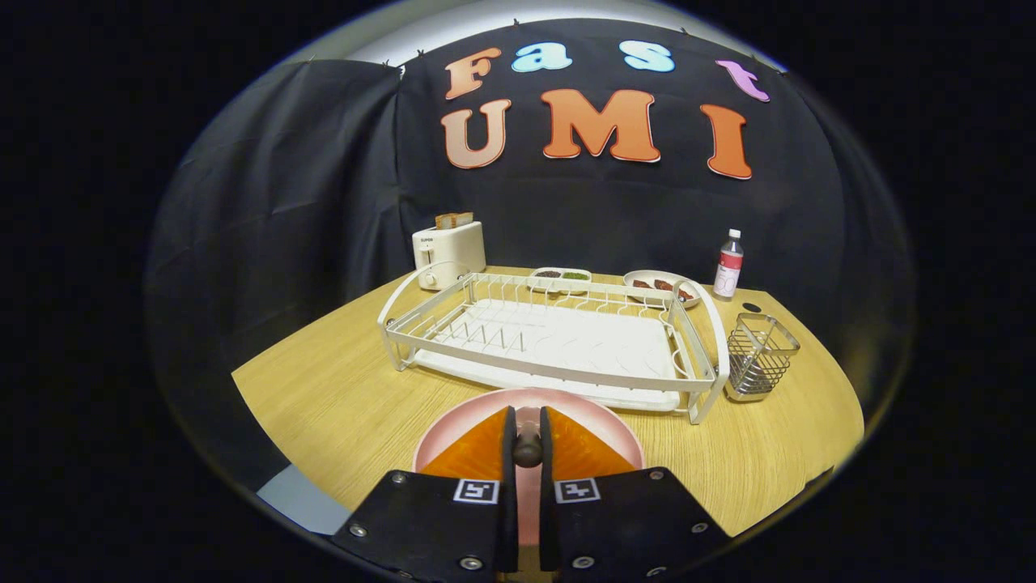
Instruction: Take the plate from the dish rack, then take the spoon from the basket and place it into the plate.
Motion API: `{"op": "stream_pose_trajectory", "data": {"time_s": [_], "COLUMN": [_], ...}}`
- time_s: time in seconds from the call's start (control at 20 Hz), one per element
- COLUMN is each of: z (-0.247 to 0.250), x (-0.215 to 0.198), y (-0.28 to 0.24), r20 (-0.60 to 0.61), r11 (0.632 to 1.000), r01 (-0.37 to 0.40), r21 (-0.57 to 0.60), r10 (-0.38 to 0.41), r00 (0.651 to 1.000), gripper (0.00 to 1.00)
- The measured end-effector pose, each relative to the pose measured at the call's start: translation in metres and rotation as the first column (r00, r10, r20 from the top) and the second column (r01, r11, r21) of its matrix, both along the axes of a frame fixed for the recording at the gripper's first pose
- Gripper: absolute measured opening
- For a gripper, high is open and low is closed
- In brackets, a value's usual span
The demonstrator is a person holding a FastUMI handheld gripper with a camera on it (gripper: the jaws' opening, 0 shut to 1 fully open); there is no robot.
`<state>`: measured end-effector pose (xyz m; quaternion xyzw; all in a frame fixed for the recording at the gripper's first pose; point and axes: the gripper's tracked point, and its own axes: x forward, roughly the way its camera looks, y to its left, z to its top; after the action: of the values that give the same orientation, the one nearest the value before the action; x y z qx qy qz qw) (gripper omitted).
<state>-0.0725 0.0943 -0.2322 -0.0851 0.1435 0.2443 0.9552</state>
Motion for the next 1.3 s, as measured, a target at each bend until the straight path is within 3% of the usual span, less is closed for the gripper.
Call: {"op": "stream_pose_trajectory", "data": {"time_s": [0.15,0.25,0.3,0.5,0.6,0.7,1.3], "z": [-0.006,-0.003,-0.001,0.015,0.026,0.037,0.150], "x": [0.003,0.001,0.001,0.003,0.007,0.009,0.044], "y": [-0.013,-0.017,-0.018,-0.029,-0.034,-0.041,-0.103], "r20": [-0.026,-0.035,-0.040,-0.027,-0.013,-0.009,0.095], "r11": [0.999,0.998,0.998,0.996,0.995,0.993,0.969], "r01": [0.042,0.065,0.068,0.085,0.097,0.115,0.237], "r21": [-0.012,0.008,0.016,0.013,0.018,0.028,0.075], "r10": [-0.042,-0.065,-0.067,-0.085,-0.097,-0.115,-0.243], "r00": [0.999,0.997,0.997,0.996,0.995,0.993,0.965], "gripper": [0.14,0.35,0.57,0.84,0.93,0.97,0.97]}}
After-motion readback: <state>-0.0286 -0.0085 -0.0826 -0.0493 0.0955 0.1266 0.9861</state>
